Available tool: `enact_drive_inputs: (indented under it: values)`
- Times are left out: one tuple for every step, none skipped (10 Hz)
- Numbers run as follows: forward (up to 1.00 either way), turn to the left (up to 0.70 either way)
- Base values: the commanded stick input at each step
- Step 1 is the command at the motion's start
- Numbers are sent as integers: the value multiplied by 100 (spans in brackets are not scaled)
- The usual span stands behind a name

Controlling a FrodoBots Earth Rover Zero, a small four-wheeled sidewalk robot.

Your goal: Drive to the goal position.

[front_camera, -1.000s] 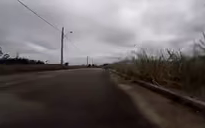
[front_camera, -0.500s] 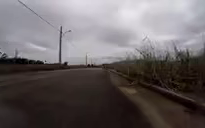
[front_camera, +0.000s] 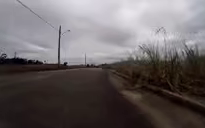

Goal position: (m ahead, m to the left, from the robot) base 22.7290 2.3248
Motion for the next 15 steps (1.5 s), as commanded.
enact_drive_inputs:
  values:
    - [70, 0]
    - [70, 0]
    - [70, 0]
    - [70, 0]
    - [70, 0]
    - [70, 0]
    - [70, 0]
    - [70, 0]
    - [70, 11]
    - [70, 14]
    - [70, 14]
    - [70, 4]
    - [70, 0]
    - [70, 0]
    - [70, 0]
